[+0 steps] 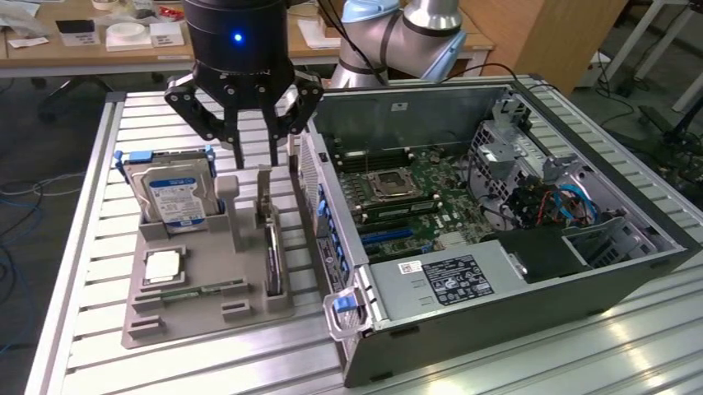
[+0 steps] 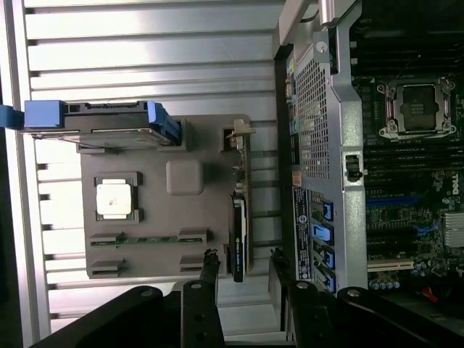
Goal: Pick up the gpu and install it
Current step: 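Pick up the gpu and move the gpu toward the slot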
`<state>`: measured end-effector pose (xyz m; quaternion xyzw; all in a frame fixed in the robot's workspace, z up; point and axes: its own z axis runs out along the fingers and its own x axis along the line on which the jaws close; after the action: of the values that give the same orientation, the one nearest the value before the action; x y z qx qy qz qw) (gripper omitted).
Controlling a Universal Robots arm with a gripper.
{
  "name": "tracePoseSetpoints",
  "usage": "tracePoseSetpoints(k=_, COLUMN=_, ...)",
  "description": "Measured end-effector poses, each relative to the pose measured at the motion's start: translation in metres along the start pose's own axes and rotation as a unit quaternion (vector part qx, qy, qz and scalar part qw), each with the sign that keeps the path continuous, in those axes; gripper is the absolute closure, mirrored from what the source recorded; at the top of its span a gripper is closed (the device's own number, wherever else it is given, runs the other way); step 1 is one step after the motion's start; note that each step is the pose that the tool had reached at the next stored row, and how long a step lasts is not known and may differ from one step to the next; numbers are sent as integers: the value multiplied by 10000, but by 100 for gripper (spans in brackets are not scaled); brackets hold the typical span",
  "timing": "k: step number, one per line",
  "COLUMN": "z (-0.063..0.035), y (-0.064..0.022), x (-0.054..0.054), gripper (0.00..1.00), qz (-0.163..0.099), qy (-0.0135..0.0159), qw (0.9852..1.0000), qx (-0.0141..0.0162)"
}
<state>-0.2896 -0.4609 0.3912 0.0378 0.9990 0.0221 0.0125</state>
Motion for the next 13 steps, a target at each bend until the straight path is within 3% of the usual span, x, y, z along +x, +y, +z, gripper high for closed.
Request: tracePoseSetpoints(k=13, z=28, y=-2, x=1, gripper=58, qz=0, qy=0, qw=10000, qx=0)
